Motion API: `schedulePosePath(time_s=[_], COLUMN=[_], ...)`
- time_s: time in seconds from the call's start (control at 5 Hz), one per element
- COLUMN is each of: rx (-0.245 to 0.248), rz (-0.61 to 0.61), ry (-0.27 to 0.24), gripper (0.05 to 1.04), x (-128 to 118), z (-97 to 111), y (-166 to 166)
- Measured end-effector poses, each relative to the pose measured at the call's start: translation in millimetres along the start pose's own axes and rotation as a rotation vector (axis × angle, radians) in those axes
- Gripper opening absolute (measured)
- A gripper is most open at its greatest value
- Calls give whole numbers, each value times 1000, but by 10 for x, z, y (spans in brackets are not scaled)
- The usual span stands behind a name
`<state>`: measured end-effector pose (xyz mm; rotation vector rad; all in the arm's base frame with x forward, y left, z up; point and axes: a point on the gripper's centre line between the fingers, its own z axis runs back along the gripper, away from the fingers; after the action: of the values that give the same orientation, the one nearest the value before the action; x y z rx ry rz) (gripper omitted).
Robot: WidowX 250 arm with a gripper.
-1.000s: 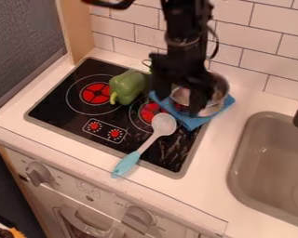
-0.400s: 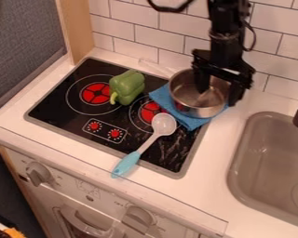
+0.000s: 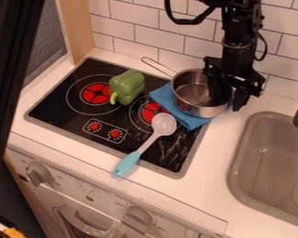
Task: Move the silver pot to the bottom left corner of the stove
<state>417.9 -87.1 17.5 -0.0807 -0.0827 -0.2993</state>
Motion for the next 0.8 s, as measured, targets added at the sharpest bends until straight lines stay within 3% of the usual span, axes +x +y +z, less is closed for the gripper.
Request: schedulePosePath(time_s=[0.2, 0.4, 0.6, 0.8], rx=[5, 6, 22, 53], rz=[-16, -12, 0, 51], ry=[2, -18, -70, -169], gripper=[378, 185, 92, 83], x=[-35, -80, -199, -426], z=[-19, 98, 419, 874], y=[-52, -80, -99, 56])
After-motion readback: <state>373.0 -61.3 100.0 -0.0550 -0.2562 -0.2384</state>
